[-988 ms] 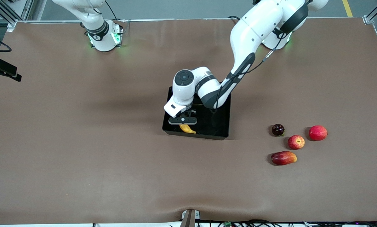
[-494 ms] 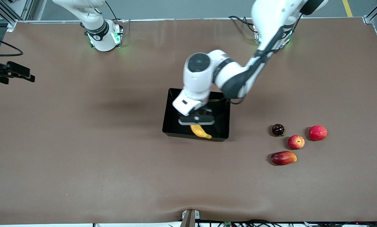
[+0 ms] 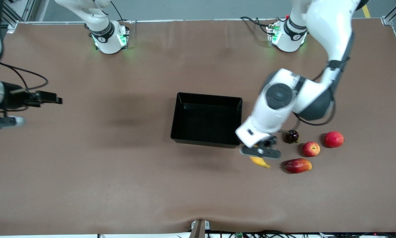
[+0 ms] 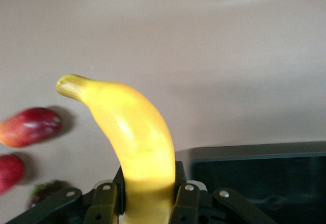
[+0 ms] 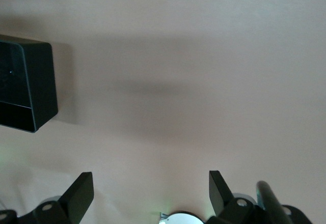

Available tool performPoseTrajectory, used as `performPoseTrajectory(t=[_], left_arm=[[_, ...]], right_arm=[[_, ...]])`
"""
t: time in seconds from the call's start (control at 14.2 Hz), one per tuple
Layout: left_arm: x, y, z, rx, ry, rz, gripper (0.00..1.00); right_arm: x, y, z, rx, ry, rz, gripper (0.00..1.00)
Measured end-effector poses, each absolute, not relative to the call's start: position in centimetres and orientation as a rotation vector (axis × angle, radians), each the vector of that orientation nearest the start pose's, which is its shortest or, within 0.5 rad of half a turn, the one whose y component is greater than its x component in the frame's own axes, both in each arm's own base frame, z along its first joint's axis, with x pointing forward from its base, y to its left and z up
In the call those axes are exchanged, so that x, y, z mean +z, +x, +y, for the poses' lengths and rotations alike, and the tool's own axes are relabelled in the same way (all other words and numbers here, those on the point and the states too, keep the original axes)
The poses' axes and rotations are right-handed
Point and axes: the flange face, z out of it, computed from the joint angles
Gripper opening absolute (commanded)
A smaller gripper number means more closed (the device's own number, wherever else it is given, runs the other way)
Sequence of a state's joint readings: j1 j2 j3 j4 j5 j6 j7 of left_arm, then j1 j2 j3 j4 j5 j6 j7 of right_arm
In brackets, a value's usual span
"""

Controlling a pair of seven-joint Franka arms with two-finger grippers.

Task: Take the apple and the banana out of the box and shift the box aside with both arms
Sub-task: 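Lift the banana with the left gripper while the right gripper reaches the box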

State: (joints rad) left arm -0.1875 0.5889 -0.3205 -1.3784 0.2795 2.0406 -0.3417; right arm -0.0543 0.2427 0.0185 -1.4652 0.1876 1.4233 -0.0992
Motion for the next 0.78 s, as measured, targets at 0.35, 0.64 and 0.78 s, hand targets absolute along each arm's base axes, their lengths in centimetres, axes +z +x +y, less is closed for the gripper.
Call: performPoseTrajectory(t=[0.35, 0.64, 0.78], left_arm=[[35.8, 70.8, -16.0, -0.107, -3.027, 0.578, 0.00], [31.2, 73.2, -8.4, -0.146, -3.011, 0.725, 0.00], [28.6, 73.8, -4.4, -0.147, -2.987, 0.827, 0.00]], right_arm=[[49.8, 59.3, 15.1, 0.398, -2.961, -0.054, 1.00], [45.3, 57.1, 25.8, 0.368, -2.997, -0.062, 1.00], [41.7, 56.7, 29.5, 0.341, -3.006, -0.052, 1.00]])
